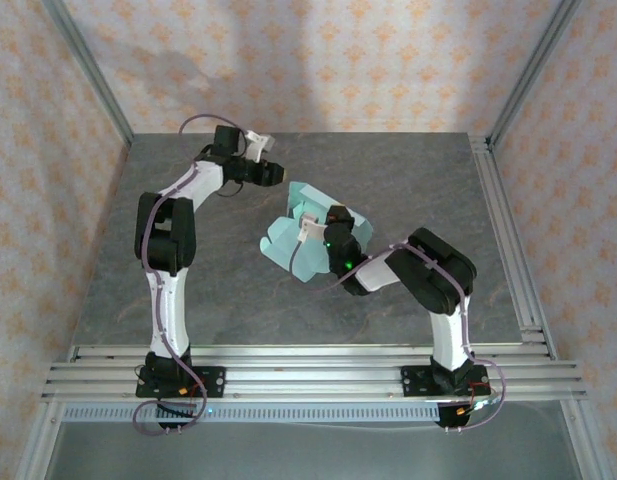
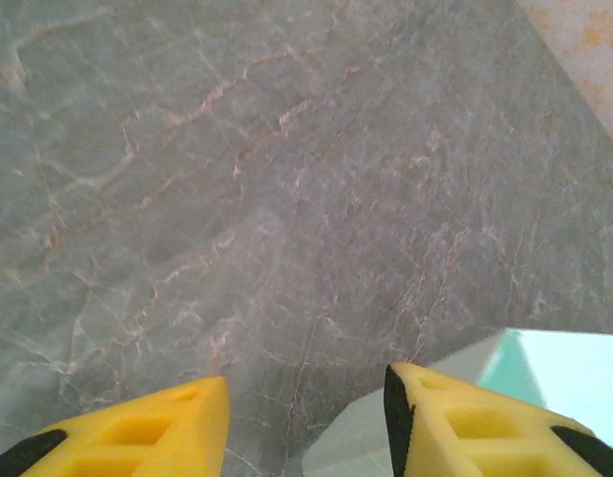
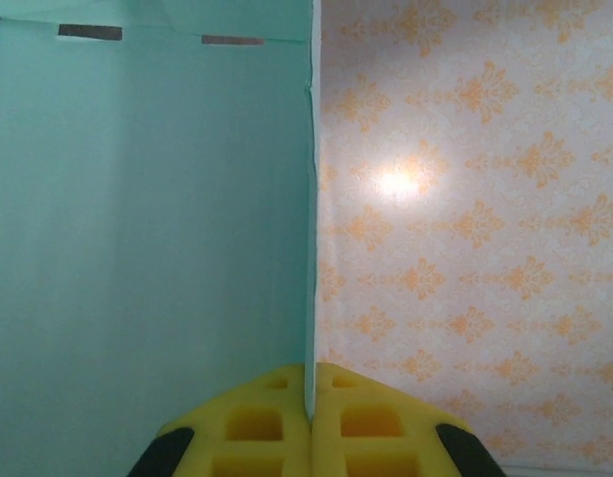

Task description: Fold the paper box

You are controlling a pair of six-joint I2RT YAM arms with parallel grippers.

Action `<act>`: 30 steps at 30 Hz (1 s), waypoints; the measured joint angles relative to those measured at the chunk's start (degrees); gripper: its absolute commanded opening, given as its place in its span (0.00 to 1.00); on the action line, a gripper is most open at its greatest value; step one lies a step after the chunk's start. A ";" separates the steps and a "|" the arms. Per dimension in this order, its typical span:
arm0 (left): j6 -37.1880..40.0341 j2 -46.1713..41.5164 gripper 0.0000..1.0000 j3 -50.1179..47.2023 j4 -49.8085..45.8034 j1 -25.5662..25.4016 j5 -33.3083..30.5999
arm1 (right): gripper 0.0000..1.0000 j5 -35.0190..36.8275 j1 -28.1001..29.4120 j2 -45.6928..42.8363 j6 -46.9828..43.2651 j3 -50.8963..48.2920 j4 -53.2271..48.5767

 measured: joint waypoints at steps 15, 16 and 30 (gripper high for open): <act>-5.90 -13.03 0.50 -23.78 9.97 -0.04 -6.51 | 0.00 1.70 6.56 -3.54 0.52 -5.35 1.22; -5.90 -14.08 0.51 -25.05 10.91 -0.04 -6.38 | 0.00 2.03 6.88 -4.17 0.52 -6.05 1.22; -5.25 -16.24 0.52 -30.18 14.56 -1.75 -4.63 | 0.00 3.80 7.80 -6.19 0.55 -7.80 0.96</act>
